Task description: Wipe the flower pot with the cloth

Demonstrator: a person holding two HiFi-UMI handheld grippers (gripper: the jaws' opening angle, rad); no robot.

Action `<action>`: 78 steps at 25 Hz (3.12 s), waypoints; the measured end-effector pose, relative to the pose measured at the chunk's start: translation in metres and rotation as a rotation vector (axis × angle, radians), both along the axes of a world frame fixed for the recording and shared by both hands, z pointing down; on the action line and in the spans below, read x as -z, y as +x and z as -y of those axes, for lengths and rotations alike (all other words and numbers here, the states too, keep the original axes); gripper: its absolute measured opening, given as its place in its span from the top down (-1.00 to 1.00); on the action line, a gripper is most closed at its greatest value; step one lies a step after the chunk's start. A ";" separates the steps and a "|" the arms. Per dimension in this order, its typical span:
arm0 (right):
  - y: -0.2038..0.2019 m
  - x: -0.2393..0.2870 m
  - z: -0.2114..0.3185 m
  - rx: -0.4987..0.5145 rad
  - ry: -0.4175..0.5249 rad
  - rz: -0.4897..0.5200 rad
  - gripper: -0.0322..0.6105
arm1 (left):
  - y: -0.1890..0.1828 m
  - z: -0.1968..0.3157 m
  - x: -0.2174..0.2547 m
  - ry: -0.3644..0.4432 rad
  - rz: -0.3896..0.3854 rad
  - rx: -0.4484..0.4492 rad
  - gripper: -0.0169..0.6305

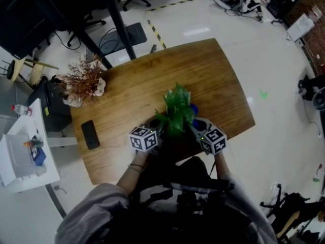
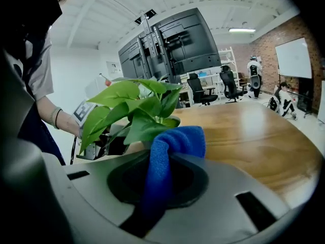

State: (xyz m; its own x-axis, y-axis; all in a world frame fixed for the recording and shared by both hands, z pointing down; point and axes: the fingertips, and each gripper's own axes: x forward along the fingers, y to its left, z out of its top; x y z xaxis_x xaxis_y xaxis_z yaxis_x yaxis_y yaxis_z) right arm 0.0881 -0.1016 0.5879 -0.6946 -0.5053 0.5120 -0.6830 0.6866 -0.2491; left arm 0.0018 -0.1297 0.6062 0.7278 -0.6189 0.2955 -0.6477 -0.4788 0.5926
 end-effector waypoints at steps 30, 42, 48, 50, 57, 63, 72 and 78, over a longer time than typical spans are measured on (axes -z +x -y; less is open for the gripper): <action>-0.007 0.001 0.032 0.072 0.050 -0.118 0.72 | -0.001 -0.011 -0.009 -0.009 0.006 -0.007 0.93; -0.058 -0.041 -0.003 0.141 -0.043 -0.091 0.72 | -0.052 0.042 -0.007 0.000 -0.007 0.157 0.93; -0.040 -0.035 -0.006 0.057 -0.074 -0.037 0.72 | -0.056 0.034 -0.008 -0.012 -0.005 0.162 0.93; -0.021 -0.033 -0.003 0.022 -0.064 -0.050 0.72 | -0.054 0.023 -0.007 -0.017 -0.020 0.153 0.93; -0.001 -0.010 0.040 0.045 0.027 -0.103 0.72 | -0.032 -0.009 -0.004 -0.049 -0.060 0.109 0.93; -0.032 0.004 0.060 0.135 0.069 -0.077 0.72 | -0.021 -0.006 0.000 -0.035 -0.071 0.076 0.93; -0.058 -0.017 0.038 0.140 0.001 -0.053 0.72 | -0.051 0.012 0.000 -0.021 -0.063 0.169 0.93; -0.084 -0.028 0.021 0.189 -0.034 -0.052 0.72 | -0.083 0.035 0.000 -0.008 -0.057 0.254 0.93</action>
